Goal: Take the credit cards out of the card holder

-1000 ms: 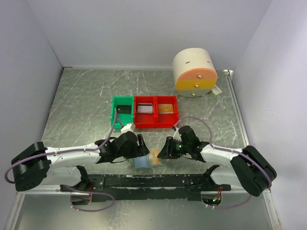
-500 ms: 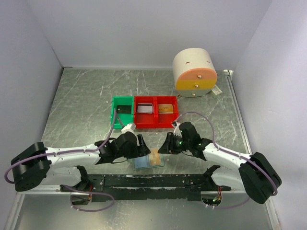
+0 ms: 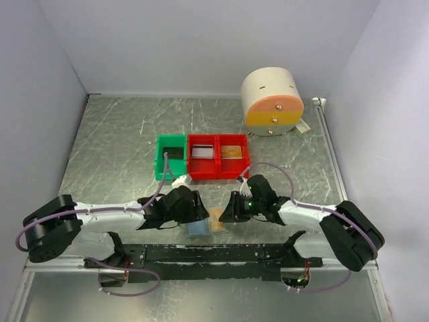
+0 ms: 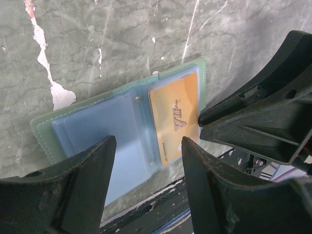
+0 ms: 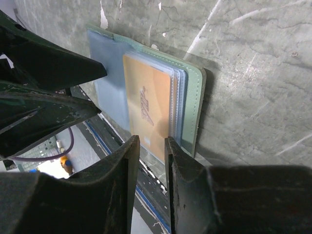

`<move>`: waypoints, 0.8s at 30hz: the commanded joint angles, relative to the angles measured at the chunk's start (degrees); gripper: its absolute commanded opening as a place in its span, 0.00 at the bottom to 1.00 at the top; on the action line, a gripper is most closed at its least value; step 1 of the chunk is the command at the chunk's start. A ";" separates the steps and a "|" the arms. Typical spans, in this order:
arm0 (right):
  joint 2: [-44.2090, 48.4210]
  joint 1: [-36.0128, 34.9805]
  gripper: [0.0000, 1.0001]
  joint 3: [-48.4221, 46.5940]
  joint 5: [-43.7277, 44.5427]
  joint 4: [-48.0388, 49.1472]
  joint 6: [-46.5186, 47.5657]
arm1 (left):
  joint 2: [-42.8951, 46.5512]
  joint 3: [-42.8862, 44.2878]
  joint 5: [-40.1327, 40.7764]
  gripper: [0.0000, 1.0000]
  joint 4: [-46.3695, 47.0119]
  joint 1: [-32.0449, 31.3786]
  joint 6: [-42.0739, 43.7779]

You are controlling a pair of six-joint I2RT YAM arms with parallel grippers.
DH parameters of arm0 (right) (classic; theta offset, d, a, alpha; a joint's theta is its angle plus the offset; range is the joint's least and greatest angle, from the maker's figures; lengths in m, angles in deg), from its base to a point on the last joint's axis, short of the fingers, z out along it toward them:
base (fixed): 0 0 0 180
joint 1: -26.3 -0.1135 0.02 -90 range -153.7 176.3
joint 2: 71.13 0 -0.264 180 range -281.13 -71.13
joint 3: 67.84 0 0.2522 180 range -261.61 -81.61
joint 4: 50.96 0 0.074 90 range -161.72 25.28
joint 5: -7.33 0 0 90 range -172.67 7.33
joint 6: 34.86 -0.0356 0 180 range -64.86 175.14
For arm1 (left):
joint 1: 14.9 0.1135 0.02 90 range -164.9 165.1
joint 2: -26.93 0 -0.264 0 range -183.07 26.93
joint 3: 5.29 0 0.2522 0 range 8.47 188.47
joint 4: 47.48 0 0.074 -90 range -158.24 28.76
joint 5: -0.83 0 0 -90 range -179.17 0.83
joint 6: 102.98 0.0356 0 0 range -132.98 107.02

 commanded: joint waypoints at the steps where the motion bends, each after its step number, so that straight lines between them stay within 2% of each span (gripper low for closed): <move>1: -0.68 -0.36 0.28 1.95 0.89 3.05 -1.38 | -1.13 1.50 -1.58 0.65 2.29 -0.36 0.30; 6: 0.62 -0.36 0.27 1.80 4.93 -0.42 -0.81 | -1.53 0.22 -2.32 0.53 4.07 -0.33 -0.17; 11: 0.50 -0.39 0.26 2.23 3.82 1.20 -1.51 | -2.41 -1.18 -3.48 0.46 8.00 -0.36 -0.55; 19: 0.05 -0.41 0.26 2.78 3.16 2.06 -2.08 | -4.27 -2.12 -3.88 0.36 9.04 -0.31 -1.05; 24: 4.72 -0.61 0.27 -0.58 8.11 -6.87 0.10 | -1.66 -3.40 -4.17 0.34 8.12 -0.28 -0.46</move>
